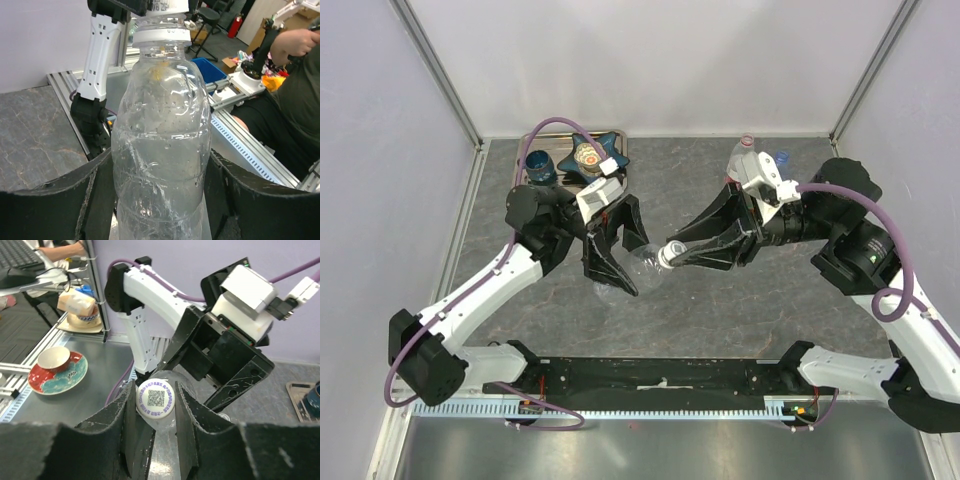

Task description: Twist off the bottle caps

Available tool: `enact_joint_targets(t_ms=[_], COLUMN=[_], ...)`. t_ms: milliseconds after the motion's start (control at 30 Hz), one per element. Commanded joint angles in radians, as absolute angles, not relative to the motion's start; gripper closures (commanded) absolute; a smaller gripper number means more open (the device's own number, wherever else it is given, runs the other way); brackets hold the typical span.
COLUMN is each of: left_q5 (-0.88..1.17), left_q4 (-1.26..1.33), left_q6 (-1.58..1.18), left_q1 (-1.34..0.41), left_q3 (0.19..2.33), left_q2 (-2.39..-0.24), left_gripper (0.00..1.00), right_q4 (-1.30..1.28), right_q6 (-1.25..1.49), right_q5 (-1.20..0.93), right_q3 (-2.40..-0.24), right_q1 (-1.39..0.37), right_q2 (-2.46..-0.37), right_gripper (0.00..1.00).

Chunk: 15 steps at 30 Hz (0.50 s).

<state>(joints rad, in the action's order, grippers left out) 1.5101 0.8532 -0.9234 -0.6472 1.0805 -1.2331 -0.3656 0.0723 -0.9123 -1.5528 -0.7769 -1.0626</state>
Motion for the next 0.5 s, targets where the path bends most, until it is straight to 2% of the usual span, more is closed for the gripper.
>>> enact_joint_targets(t_ms=[0,267,467], left_q5=[1.460,1.466,1.425], left_q4=[1.035,0.977,0.624], left_q6=[-1.088,-1.046,-0.767], left_q1=[-0.635,-0.632,-0.618], left_q3=[1.115,1.114,1.121], left_q2=[-1.256,-1.264,-1.226], left_gripper=[0.42,0.42,0.44], right_q4=[-0.428,-0.431,-0.428], right_q6=[0.032,0.014,0.051], right_q5=[-1.081,-1.022,-0.945], right_q3=[-1.511,-1.488,-1.563], right_q1=[-0.787,-0.785,-0.782], right_q2=[-1.052,-1.040,-1.031], right_gripper=[1.00,1.00,1.00])
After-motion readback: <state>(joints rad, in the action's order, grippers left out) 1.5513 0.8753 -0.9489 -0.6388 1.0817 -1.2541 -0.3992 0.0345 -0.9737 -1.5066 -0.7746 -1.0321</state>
